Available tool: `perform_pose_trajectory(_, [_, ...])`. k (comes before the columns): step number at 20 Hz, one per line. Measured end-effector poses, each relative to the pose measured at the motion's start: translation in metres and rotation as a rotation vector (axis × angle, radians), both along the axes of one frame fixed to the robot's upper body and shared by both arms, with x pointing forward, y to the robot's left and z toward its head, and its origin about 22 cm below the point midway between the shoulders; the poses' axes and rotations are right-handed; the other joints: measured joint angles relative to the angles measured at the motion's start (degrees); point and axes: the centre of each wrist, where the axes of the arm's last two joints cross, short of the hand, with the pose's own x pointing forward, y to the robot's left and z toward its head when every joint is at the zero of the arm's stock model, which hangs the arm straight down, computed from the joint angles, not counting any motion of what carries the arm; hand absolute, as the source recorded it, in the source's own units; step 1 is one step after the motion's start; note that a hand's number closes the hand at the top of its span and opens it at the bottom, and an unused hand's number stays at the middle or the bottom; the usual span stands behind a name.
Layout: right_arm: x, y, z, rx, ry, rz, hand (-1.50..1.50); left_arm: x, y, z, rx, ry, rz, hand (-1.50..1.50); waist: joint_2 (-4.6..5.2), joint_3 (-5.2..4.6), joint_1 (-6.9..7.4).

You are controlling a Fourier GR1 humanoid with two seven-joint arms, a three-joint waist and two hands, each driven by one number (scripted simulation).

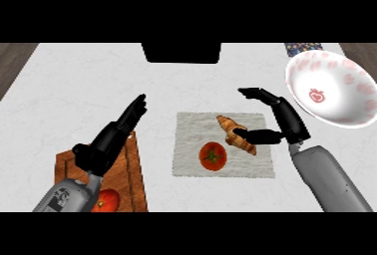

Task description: Pick the croissant from the placemat and place it in the bowl

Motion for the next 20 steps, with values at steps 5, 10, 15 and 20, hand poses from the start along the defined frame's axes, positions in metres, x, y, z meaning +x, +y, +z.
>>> perform_pose_trajectory(5, [0.021,0.007,0.022,-0.288,-0.015,0.083,-1.5,-0.002,-0.003,0.006,0.005,0.002,-0.007,0.0,-0.2,-0.08,-0.19])
perform_pose_trajectory(10, [0.039,0.012,0.055,-0.648,0.086,0.16,-1.5,-0.002,-0.005,0.007,0.011,0.007,-0.011,0.0,-0.37,-0.23,-0.2])
perform_pose_trajectory(15, [0.051,0.034,0.081,-0.89,0.294,0.294,-1.5,-0.003,-0.003,0.01,0.012,0.006,-0.008,0.0,-0.5,-0.24,-0.42])
perform_pose_trajectory(20, [0.057,0.07,0.107,-0.998,0.439,0.373,-1.5,-0.005,-0.001,0.01,0.009,0.011,0.001,0.0,-0.48,-0.17,-0.99])
